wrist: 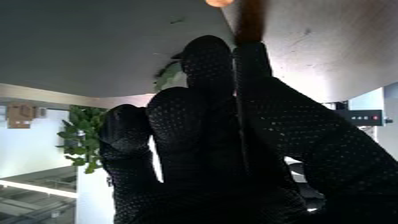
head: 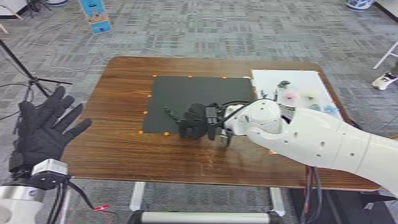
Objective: Arrange flowers
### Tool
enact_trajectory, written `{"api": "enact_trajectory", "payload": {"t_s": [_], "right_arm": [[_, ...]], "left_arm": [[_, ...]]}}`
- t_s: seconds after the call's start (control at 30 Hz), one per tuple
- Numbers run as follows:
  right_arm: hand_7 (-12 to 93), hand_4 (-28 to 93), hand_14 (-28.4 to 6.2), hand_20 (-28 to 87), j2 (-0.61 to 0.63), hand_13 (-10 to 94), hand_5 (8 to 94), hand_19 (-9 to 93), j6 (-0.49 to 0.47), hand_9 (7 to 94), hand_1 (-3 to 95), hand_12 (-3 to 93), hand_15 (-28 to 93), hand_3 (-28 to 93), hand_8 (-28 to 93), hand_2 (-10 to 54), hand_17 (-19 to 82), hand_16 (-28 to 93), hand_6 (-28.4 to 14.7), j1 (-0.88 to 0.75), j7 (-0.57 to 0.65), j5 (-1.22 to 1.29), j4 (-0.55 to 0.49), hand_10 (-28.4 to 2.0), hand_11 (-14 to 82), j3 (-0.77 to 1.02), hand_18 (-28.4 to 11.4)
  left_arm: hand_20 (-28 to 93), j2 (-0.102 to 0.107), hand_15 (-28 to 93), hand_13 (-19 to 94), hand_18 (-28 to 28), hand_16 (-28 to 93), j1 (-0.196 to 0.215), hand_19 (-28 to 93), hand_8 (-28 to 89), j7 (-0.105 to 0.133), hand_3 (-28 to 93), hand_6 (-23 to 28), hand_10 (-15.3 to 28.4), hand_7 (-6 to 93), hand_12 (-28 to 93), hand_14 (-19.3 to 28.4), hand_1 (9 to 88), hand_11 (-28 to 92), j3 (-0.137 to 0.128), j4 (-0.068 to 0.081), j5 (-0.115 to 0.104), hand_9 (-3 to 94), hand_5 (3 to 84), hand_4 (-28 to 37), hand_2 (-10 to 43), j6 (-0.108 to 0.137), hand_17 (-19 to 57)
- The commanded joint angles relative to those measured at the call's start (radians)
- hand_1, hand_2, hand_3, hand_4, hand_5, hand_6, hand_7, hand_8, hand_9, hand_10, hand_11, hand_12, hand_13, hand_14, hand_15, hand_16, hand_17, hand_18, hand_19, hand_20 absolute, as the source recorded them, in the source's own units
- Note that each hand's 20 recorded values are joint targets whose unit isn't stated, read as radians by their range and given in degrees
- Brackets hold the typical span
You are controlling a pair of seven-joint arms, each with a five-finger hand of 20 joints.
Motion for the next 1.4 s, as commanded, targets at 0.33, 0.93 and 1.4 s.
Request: {"api": "enact_trajectory", "payload": {"t_s": [0.33,0.93,1.4], "right_arm": [[20,4,-11.5,56,-0.016,62,56.9,88,-0.026,75.5,30.2,56.3,73,93,-16,9.4,32,49,5.0,-0.100,-0.022,0.008,-0.065,-11.3,34.6,0.133,-21.9],[16,-4,-12.3,55,0.131,62,54.7,89,0.036,74.2,27.9,54.7,75,93,-13,10.3,32,44,0.1,-0.232,0.289,-0.025,-0.189,-11.4,35.7,0.260,-22.1],[15,-5,-12.5,55,0.029,62,50.1,90,-0.070,72.7,26.2,53.0,77,93,-12,11.5,32,42,-1.2,-0.174,0.308,-0.049,-0.123,-10.8,38.7,0.157,-22.2]], "left_arm": [[8,0.011,7,16,22.3,7,-0.001,38,-8,0.037,33,1.5,9.1,14.5,17,12.7,37.3,9,0.004,0.000,-0.004,19.1,23.7,-28.3,-4.2,0.029,-11.9],[9,-0.008,11,17,22.1,6,0.099,39,-10,0.129,56,2.2,9.4,18.2,16,12.3,27.1,14,-0.026,0.011,-0.044,21.2,25.8,-28.3,-8.9,0.142,-10.8],[9,-0.003,11,18,22.2,6,0.093,39,-10,0.125,53,2.0,9.4,17.6,16,12.3,28.5,14,-0.024,0.004,-0.045,21.2,25.9,-28.3,-8.3,0.128,-10.9]]}}
